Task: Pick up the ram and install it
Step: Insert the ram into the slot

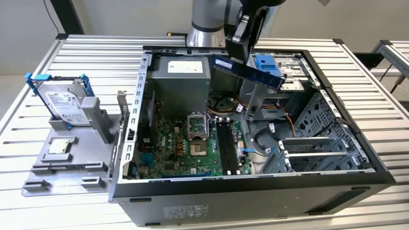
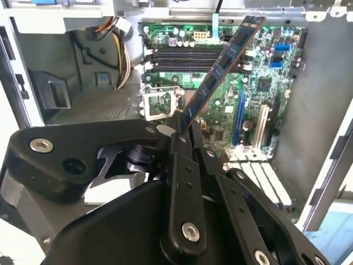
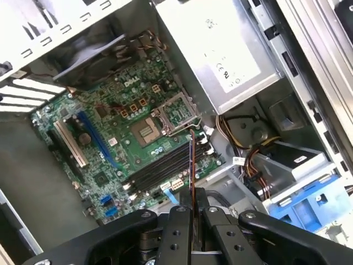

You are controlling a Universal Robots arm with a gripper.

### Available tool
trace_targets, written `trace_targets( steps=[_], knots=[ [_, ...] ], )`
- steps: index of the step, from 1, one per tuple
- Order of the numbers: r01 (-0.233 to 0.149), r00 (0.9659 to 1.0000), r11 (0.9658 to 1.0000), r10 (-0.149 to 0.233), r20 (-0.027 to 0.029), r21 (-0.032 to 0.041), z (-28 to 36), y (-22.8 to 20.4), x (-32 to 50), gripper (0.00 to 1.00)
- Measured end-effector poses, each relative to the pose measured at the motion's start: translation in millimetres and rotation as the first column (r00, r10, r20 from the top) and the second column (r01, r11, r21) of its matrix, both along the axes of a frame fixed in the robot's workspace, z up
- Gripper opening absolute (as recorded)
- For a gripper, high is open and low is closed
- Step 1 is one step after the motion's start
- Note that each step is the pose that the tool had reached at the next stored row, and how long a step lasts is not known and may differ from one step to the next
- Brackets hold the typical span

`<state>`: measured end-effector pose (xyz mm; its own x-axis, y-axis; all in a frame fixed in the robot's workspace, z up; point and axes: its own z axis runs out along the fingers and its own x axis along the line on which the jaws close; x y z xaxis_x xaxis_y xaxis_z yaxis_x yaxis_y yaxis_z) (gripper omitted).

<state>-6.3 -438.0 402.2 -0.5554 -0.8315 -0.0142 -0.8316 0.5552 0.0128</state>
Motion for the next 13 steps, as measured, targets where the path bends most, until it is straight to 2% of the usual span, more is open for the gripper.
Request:
trace_targets(
  steps=[3,7,11,13],
  knots=[
    [0.049,0.9988,0.9988,-0.049,0.0000,0.0000,0.0,0.0,0.0,0.00],
    [0.114,0.9935,0.9935,-0.114,0.0000,0.0000,0.0,0.0,0.0,0.00],
    [0.178,0.9840,0.9840,-0.178,0.0000,0.0001,0.0,0.0,0.0,0.00],
    [0.211,0.9775,0.9775,-0.211,0.0000,0.0001,0.0,0.0,0.0,0.00]
  ],
)
